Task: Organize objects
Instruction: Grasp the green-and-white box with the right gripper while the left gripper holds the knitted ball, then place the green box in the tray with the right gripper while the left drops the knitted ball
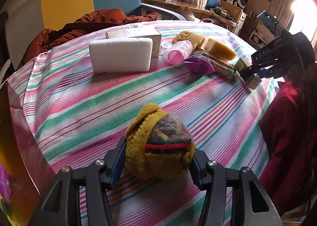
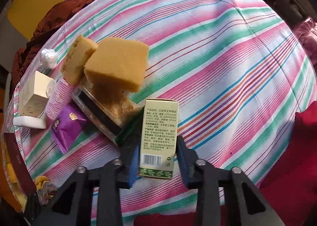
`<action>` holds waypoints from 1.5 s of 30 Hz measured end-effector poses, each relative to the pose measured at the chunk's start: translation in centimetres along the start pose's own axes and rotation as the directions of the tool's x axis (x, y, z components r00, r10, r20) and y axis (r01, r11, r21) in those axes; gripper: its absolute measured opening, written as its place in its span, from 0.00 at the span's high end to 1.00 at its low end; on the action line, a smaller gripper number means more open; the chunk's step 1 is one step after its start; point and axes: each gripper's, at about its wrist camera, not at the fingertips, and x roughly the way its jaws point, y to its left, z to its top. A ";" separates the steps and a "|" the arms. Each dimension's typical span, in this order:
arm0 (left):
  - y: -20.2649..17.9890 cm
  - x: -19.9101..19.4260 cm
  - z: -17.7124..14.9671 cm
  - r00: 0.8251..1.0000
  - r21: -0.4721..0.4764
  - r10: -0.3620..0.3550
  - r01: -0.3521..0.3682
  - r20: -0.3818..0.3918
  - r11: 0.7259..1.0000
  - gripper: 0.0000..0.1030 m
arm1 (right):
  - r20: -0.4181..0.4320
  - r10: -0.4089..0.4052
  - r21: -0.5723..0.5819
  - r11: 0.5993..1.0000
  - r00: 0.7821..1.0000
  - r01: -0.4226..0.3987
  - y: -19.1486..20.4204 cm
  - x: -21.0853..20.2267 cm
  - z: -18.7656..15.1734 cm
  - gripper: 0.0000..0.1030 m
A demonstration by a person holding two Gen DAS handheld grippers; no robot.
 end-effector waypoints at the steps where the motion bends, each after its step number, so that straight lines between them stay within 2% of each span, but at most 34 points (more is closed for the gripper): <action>1: 0.1 -0.2 -0.1 1.000 -0.005 -0.002 0.002 0.002 1.000 0.49 | 0.019 0.001 -0.010 1.000 1.000 -0.001 0.0 -0.5 -0.2 0.71; 3: 0.2 -0.7 -0.2 1.000 -0.016 -0.012 0.012 -0.002 1.000 0.50 | 0.067 -0.018 -0.027 0.999 0.998 0.019 -0.1 -1.9 -1.0 0.71; 6: 0.2 -2.0 -0.6 0.999 -0.028 -0.038 0.039 0.012 0.999 0.50 | 0.140 0.006 -0.050 0.999 0.990 0.001 -0.4 -4.4 -2.8 0.71; 10: 0.3 -5.0 -1.1 0.997 -0.034 -0.054 0.056 0.060 0.998 0.50 | 0.219 0.142 -0.099 0.988 0.965 -0.122 0.5 -7.7 -5.2 0.71; 15: 2.9 -10.3 -1.7 0.987 -0.111 -0.023 0.042 0.162 0.993 0.50 | 0.208 0.292 -0.243 0.940 0.934 -0.240 7.9 -9.3 -6.8 0.71; 20: 7.8 -15.5 -3.2 0.967 -0.241 0.078 -0.017 0.244 0.970 0.50 | 0.125 0.436 -0.447 0.827 0.891 -0.342 18.1 -10.1 -9.6 0.71; 25: 13.1 -18.7 -6.4 0.946 -0.388 0.214 -0.108 0.242 0.915 0.49 | 0.025 0.506 -0.574 0.713 0.862 -0.402 27.4 -9.4 -12.3 0.71; 27: 15.3 -19.3 -8.1 0.937 -0.449 0.276 -0.156 0.215 0.880 0.49 | -0.022 0.523 -0.607 0.670 0.852 -0.427 31.0 -9.0 -13.1 0.71; 30: 18.2 -19.5 -10.5 0.925 -0.540 0.347 -0.214 0.157 0.814 0.45 | -0.070 0.532 -0.632 0.631 0.844 -0.450 35.8 -8.1 -13.7 0.70; 31: 19.0 -19.4 -11.1 0.926 -0.558 0.351 -0.220 0.138 0.800 0.44 | -0.079 0.538 -0.638 0.620 0.840 -0.457 37.4 -8.0 -13.9 0.68; 32: 19.9 -19.3 -11.9 0.928 -0.588 0.355 -0.225 0.115 0.777 0.42 | -0.082 0.547 -0.636 0.615 0.833 -0.466 38.8 -7.9 -14.0 0.47; 33: 20.4 -19.2 -12.5 0.931 -0.608 0.351 -0.220 0.102 0.763 0.40 | -0.086 0.560 -0.634 0.608 0.824 -0.479 40.1 -7.7 -14.0 0.31; 34: 20.7 -19.0 -12.8 0.936 -0.622 0.338 -0.210 0.094 0.754 0.39 | -0.087 0.572 -0.635 0.599 0.816 -0.487 41.1 -7.6 -14.2 0.05; 35: 21.0 -18.8 -13.5 0.940 -0.633 0.329 -0.201 0.090 0.748 0.38 | -0.079 0.578 -0.642 0.594 0.812 -0.485 41.9 -7.8 -14.5 0.01; 39: 20.9 -18.3 -14.5 0.930 -0.635 0.361 -0.238 0.068 0.734 0.30 | -0.087 0.578 -0.679 0.562 0.812 -0.473 43.1 -8.4 -16.3 0.00; 41: 20.8 -18.4 -14.9 0.928 -0.635 0.367 -0.245 0.066 0.733 0.20 | -0.065 0.561 -0.710 0.556 0.826 -0.433 42.9 -8.5 -17.2 0.00; 43: 20.4 -18.6 -15.0 0.926 -0.628 0.371 -0.246 0.074 0.738 0.18 | -0.025 0.531 -0.744 0.555 0.847 -0.370 42.5 -8.5 -18.2 0.00; 45: 20.0 -18.9 -14.9 0.919 -0.623 0.385 -0.255 0.081 0.740 0.18 | 0.002 0.517 -0.771 0.546 0.856 -0.328 42.1 -8.5 -19.1 0.00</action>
